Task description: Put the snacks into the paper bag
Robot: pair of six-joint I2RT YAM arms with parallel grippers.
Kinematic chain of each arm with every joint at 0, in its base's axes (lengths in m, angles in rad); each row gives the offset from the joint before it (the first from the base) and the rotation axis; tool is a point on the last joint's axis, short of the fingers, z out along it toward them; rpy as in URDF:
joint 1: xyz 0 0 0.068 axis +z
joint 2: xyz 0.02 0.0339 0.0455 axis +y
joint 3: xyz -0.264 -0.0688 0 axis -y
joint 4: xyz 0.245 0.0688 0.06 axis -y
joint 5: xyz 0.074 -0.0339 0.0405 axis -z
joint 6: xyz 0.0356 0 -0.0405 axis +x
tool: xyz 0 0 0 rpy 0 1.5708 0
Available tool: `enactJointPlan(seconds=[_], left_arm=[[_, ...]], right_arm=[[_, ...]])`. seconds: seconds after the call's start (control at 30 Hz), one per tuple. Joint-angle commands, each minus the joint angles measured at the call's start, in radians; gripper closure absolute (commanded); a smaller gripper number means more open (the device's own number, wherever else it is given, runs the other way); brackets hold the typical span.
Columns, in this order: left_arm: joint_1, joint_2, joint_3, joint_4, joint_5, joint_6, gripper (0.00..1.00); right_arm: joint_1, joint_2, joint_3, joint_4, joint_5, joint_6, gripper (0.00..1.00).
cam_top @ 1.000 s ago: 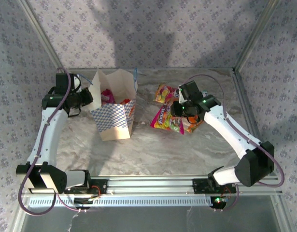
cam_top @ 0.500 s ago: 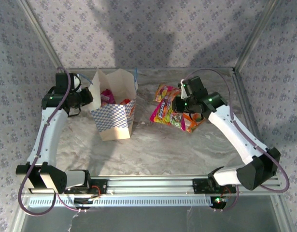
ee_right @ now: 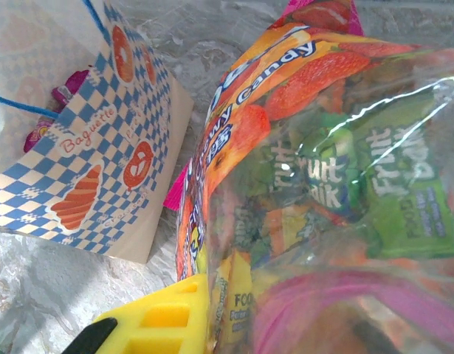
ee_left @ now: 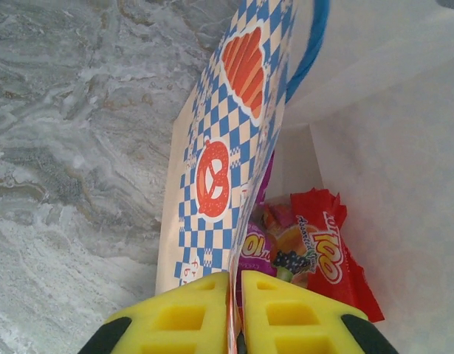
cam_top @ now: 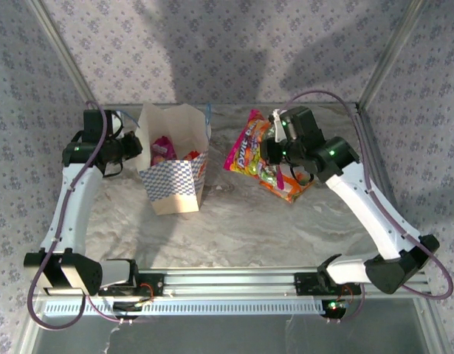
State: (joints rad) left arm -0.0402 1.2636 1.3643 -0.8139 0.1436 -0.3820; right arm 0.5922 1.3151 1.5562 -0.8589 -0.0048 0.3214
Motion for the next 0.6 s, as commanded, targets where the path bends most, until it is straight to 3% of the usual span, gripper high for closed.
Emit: enactJointPlan(seconds=[0.0,0.17,0.57], left_arm=[[0.002,-0.018,0.040,0.002,0.021,0.007,0.84],[0.001,-0.018,0.044,0.004,0.024,0.000,0.77],[0.002,-0.010,0.058,0.009,0.030,-0.010,0.82]], right_arm=[[0.022,-0.046,0.075,0.077,0.050,-0.048,0.87],[0.046,-0.061,0.107,0.069,0.090,-0.082,0.87],[0.109,-0.096,0.203,0.045,0.177,-0.164,0.88]])
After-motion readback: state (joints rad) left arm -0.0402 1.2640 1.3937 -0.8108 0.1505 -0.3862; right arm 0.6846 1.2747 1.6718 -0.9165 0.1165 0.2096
